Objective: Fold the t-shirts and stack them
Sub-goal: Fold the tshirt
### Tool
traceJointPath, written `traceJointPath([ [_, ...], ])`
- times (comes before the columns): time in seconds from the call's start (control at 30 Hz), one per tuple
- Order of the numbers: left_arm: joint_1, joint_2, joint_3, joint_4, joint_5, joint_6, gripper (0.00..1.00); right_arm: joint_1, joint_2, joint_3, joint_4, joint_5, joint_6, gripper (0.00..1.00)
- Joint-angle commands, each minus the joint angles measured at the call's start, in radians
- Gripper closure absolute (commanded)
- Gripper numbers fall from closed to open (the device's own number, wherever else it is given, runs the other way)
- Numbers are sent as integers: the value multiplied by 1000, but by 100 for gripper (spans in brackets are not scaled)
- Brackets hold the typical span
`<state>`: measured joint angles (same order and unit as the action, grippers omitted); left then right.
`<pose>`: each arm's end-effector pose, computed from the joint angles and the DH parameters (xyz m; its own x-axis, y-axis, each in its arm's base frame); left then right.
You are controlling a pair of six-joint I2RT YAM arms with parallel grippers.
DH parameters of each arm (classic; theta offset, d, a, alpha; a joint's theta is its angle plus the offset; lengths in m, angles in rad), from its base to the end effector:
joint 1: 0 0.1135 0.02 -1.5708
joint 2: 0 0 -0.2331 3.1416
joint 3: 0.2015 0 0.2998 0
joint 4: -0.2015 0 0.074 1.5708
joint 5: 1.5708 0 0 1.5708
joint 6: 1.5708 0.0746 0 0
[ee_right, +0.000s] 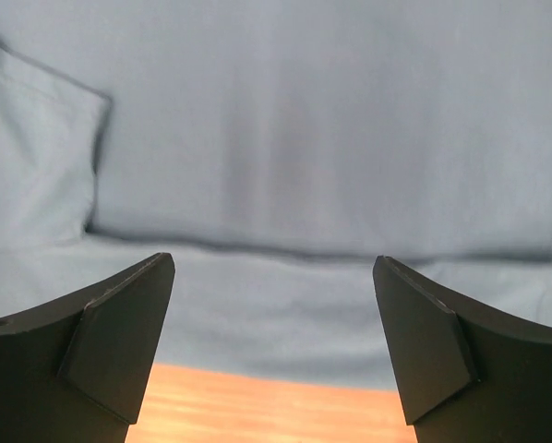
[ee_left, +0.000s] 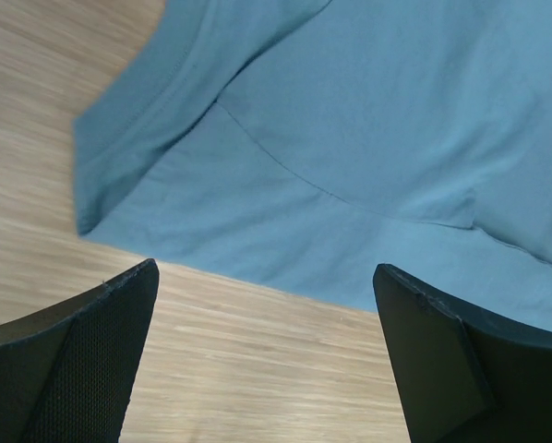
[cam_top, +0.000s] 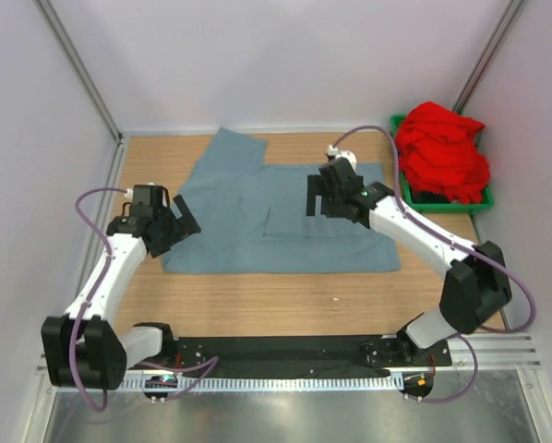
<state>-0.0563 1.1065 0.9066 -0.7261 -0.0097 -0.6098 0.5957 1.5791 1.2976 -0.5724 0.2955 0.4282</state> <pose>0.3043 -0.0164 0.2036 -0.6830 -0.5351 -0.4971 -0.4156 0.8445 -0.3379 0.3568 0.2156 0.2130 -0.7248 -0.0114 -0.6889 -0.0851 0.9937 0.0731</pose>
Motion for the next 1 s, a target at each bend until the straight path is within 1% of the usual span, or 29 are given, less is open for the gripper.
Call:
traceJointPath([
  [0.0, -23, 99, -40, 164, 85, -94, 1, -33, -92, -214, 85, -93, 96, 4],
  [0.13, -45, 238, -61, 249, 73, -133, 2, -54, -169, -342, 88, -90, 116, 4],
  [0.2, -50, 269, -75, 269, 76, -140, 2, -68, -183, -394, 86, -79, 127, 4],
  [0.37, -71, 366, -97, 291, 47, -134, 2, -86, -162, -498, 143, -117, 145, 4],
  [0.47, -71, 389, -124, 291, 33, -139, 3, -86, -146, -543, 160, -136, 168, 4],
  [0.67, -83, 363, -216, 307, 22, -180, 4, -85, -168, -653, 160, -145, 241, 4],
  [0.8, -119, 281, -291, 304, 16, -218, 4, -80, -197, -716, 160, -182, 288, 4],
  [0.87, -143, 244, -336, 297, -10, -249, 4, -71, -220, -753, 154, -190, 316, 4],
  [0.97, -189, 155, -385, 257, -35, -297, 4, -53, -293, -796, 129, -194, 359, 4],
])
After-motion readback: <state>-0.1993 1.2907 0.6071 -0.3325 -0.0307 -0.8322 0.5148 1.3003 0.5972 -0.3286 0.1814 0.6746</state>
